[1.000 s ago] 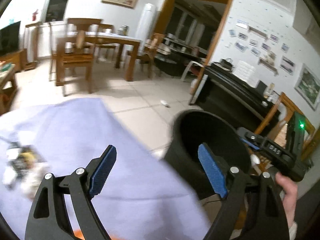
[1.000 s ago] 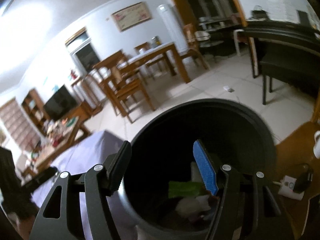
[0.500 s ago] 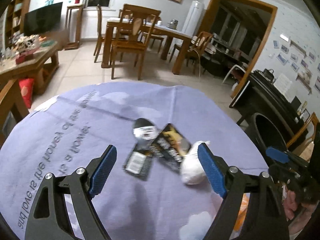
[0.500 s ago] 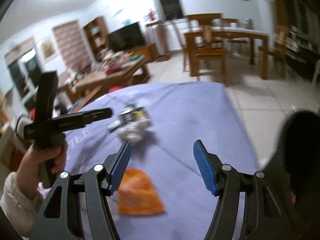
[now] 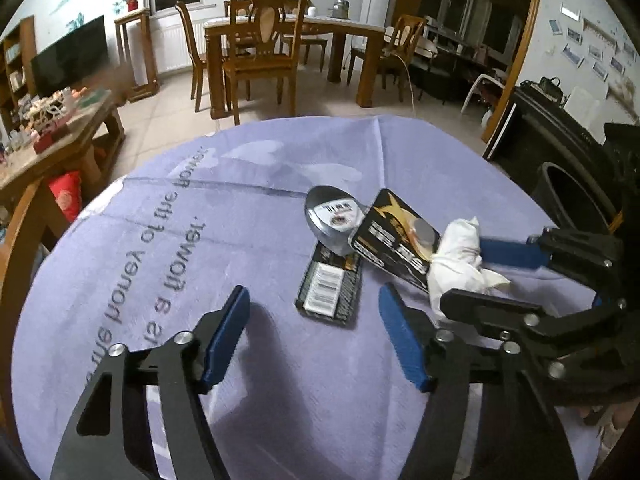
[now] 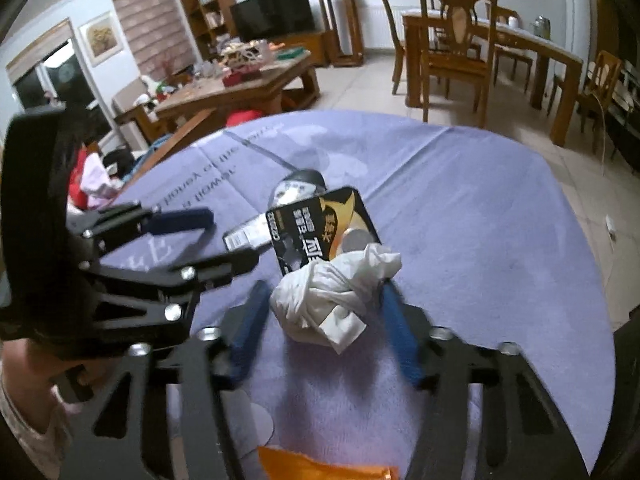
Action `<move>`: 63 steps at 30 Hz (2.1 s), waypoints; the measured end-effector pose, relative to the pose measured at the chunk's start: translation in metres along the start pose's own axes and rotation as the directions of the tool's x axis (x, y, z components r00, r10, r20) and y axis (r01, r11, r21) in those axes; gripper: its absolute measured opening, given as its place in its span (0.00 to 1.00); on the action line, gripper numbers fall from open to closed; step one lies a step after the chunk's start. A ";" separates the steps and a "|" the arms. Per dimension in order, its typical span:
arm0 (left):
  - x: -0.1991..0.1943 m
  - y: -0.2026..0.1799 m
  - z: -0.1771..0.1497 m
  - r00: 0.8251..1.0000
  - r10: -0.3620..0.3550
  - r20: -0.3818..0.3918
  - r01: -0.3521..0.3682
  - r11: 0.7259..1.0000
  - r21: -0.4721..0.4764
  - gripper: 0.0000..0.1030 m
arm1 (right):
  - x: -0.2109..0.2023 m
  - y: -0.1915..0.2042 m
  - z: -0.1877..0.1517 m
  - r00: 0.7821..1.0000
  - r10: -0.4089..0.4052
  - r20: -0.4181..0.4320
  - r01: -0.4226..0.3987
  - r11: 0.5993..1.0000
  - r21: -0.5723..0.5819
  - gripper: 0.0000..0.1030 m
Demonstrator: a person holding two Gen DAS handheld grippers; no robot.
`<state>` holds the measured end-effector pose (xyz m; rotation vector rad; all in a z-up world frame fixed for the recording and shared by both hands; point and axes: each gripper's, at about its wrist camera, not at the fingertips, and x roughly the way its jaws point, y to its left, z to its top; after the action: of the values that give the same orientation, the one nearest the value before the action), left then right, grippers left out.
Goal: Collect trash
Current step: 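Grasp the black battery card with the left tool while the right tool grasps the white tissue, then carry the battery card and tissue over the black bin and open both tools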
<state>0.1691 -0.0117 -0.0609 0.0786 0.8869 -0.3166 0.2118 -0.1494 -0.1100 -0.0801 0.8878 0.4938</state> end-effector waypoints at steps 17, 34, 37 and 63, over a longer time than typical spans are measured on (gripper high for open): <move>-0.016 -0.001 -0.012 0.999 -0.031 0.022 0.030 0.999 0.042 0.31 | -0.050 -0.023 -0.022 0.988 0.038 0.147 -0.050 0.996 0.078 0.28; -0.100 -0.057 -0.003 0.949 -0.201 0.243 0.199 0.979 0.033 0.31 | -0.185 -0.106 -0.080 0.908 -0.039 0.418 -0.101 0.946 0.308 0.28; -0.098 -0.089 0.009 0.930 -0.252 0.269 0.243 0.968 0.068 0.31 | -0.215 -0.130 -0.097 0.881 -0.115 0.460 -0.068 0.929 0.363 0.28; 0.004 -0.338 0.041 0.841 -0.536 0.073 0.500 0.821 0.275 0.31 | -0.305 -0.310 -0.219 0.749 -0.528 0.401 0.099 0.687 0.719 0.28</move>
<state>0.0993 -0.3419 -0.0173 0.0392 0.7039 -0.9392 0.0309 -0.5984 -0.0589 0.5484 0.3633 -0.1852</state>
